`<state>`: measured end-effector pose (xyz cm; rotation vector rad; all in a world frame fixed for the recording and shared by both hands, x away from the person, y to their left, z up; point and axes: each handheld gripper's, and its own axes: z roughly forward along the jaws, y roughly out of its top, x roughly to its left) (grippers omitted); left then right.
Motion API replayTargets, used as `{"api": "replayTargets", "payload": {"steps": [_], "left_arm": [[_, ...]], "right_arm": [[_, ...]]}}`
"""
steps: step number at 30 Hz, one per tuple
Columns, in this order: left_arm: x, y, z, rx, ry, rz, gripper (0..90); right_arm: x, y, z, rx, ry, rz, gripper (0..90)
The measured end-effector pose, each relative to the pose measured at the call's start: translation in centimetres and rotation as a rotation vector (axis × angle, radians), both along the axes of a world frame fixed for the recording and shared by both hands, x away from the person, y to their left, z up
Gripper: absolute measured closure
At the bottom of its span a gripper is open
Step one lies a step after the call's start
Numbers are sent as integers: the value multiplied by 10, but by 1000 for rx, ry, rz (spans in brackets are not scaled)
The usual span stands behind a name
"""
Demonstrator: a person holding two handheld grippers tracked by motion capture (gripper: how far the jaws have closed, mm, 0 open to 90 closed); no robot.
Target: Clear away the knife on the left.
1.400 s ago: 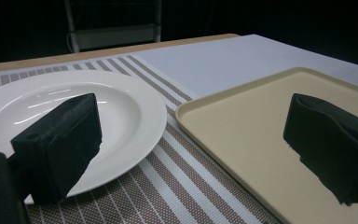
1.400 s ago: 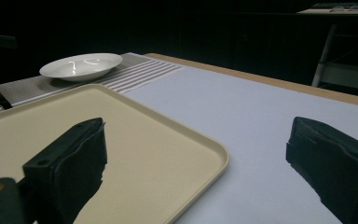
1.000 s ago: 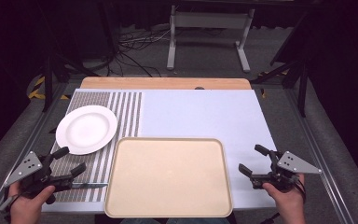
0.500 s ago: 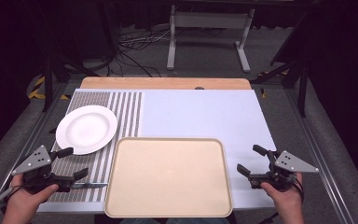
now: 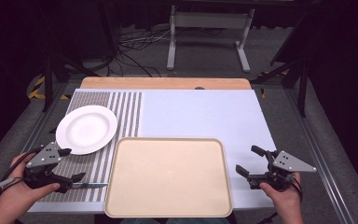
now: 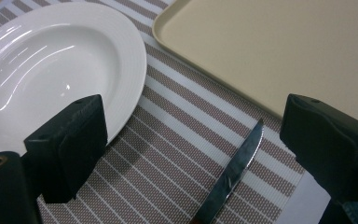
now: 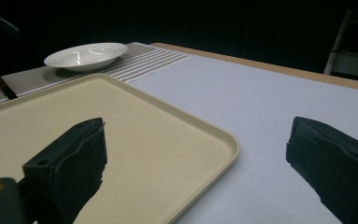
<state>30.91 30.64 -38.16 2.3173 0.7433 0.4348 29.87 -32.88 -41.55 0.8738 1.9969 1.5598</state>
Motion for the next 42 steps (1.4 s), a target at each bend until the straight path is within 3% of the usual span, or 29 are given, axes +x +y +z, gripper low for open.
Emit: {"api": "replayTargets", "payload": {"steps": [5,8,10,20,24,29,32,42], "left_arm": [[5,-2,5,68,20,-12,90],[8,-3,4,118,52,-28,89],[10,-3,4,130,54,-28,90],[20,-3,0,218,148,-57,101],[24,-4,-3,278,186,-76,102],[26,-4,-6,328,220,-118,120],[28,-4,-9,389,237,-151,131],[31,-5,-22,542,275,-327,256]], "right_arm": [[1,0,-1,-6,4,6,56],[1,1,-2,-7,5,6,56],[1,1,-2,-8,6,7,56],[1,1,-3,-11,12,12,56],[1,1,-3,-11,11,12,56],[1,1,-3,-10,13,14,56],[2,2,-4,-8,14,16,56],[2,3,-4,-13,19,25,56]]}}
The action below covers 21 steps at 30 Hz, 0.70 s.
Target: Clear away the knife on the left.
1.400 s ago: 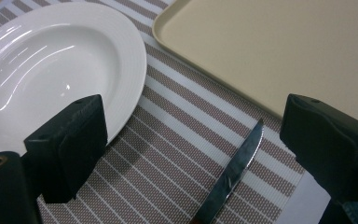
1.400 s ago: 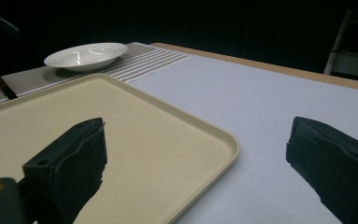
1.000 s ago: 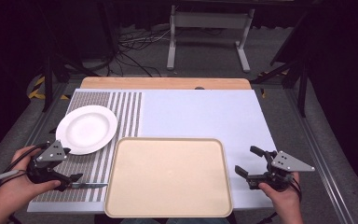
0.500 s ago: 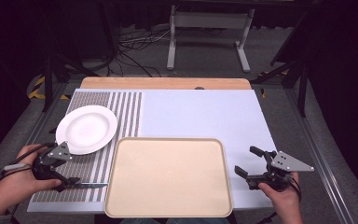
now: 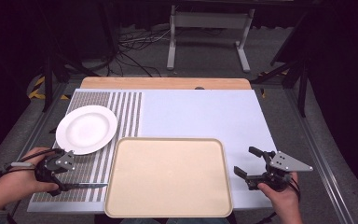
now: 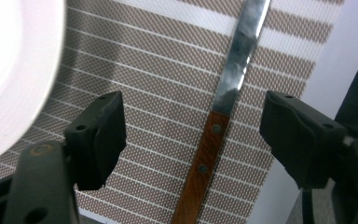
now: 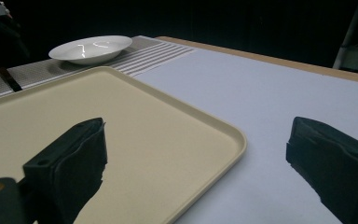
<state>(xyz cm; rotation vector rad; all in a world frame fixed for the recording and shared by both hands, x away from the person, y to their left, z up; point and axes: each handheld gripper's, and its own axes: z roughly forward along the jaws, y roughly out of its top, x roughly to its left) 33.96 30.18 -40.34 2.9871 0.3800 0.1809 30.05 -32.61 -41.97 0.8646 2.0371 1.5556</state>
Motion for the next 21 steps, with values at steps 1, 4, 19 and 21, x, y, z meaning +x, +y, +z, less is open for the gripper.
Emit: {"api": "replayTargets", "payload": {"steps": [1,4,19,21], "left_arm": [[0,0,-1,11,8,-8,266],[0,-1,-5,40,27,-73,308],[1,-6,-18,171,66,-210,600],[1,-7,-19,186,71,-229,666]], "right_arm": [[0,0,0,0,0,0,56],[0,0,0,-2,1,1,56],[0,1,-2,-12,3,10,56],[1,2,-2,-13,2,11,57]]}}
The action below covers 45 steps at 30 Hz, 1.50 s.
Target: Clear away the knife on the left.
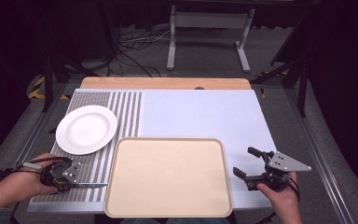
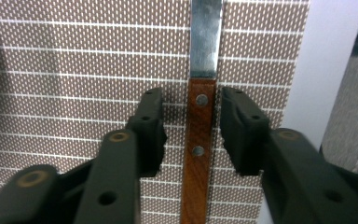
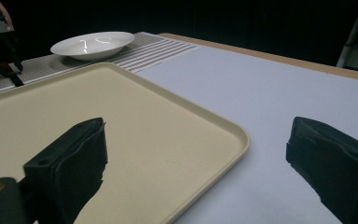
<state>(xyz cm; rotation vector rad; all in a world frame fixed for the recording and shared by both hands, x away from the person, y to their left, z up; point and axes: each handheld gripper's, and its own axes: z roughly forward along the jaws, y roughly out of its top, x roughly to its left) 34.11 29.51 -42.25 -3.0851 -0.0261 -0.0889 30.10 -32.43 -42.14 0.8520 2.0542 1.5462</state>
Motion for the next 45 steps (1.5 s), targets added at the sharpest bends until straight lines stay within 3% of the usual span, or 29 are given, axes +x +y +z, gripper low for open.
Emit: {"api": "replayTargets", "payload": {"steps": [4,9,23,26,33,37,38,45], "left_arm": [[-1,-1,-3,1,14,-10,738],[-1,-2,-4,6,17,-42,752],[-2,-1,-4,-2,19,-40,777],[-1,0,-3,21,24,-22,778],[-1,6,20,-11,-32,-4,778],[-2,9,32,-53,-26,28,778],[-3,9,35,-34,-40,27,778],[-4,9,54,-105,-67,64,778]], "right_arm": [[0,0,0,0,0,5,58],[0,1,0,1,4,9,57],[-1,1,0,2,4,14,57],[0,1,-1,-4,7,16,56],[0,3,-3,0,14,17,57],[1,4,-3,0,14,19,57],[1,4,-3,2,16,18,57],[1,4,-5,3,23,16,57]]}}
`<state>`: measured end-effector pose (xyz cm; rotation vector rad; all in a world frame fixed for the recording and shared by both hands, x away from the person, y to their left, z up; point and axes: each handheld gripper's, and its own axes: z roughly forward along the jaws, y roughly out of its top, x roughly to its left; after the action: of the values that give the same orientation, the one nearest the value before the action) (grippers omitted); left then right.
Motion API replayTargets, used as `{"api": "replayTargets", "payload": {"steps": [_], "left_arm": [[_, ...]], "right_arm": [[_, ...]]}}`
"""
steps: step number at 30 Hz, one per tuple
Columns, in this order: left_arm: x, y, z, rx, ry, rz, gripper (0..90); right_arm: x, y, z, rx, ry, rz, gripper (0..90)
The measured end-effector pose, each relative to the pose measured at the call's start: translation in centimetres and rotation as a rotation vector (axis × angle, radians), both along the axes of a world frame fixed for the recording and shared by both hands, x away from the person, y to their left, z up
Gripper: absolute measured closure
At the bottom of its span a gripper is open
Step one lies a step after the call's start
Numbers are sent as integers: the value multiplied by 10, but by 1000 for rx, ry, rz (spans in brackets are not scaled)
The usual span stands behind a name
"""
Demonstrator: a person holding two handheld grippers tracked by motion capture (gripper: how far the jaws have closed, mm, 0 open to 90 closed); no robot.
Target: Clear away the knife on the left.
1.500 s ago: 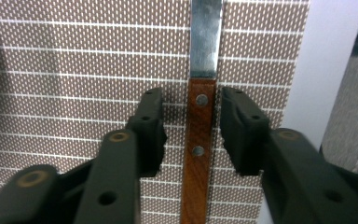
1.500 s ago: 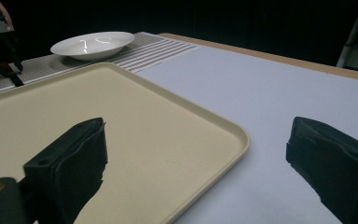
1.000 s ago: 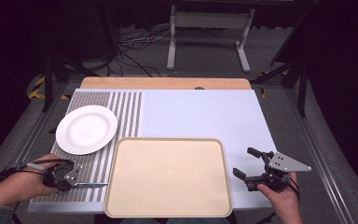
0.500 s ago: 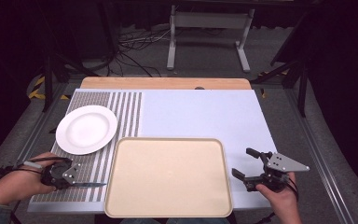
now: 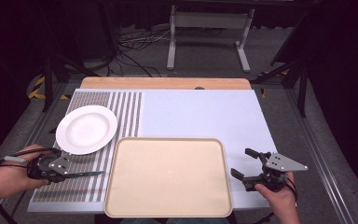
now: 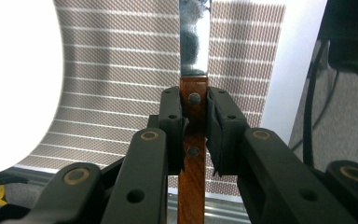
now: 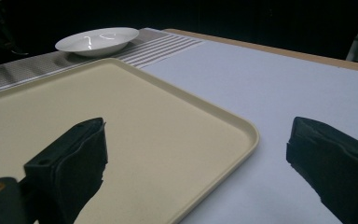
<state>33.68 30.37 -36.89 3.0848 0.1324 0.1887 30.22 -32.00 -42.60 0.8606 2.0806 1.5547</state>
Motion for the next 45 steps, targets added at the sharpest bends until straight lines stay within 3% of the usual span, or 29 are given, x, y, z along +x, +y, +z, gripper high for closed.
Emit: {"api": "replayTargets", "payload": {"steps": [2,11,16,19,24,30,35,45], "left_arm": [[0,-1,5,-32,6,44,778],[0,-10,17,-162,23,146,778],[0,-16,21,-250,89,264,778],[0,-19,22,-274,120,304,779],[3,-30,24,-348,185,431,778],[2,-43,29,-388,177,542,779],[1,-59,28,-400,173,605,779],[5,-88,18,-438,214,632,779]], "right_arm": [[0,0,0,4,-1,-1,57],[0,-1,0,3,-2,-5,57],[0,-2,0,7,-3,-6,57],[0,-3,0,5,-2,-6,57],[0,-4,1,4,-3,-8,57],[0,-5,2,7,-8,-8,57],[0,-6,1,1,-7,-14,57],[-1,-7,3,-1,-11,-17,57]]}}
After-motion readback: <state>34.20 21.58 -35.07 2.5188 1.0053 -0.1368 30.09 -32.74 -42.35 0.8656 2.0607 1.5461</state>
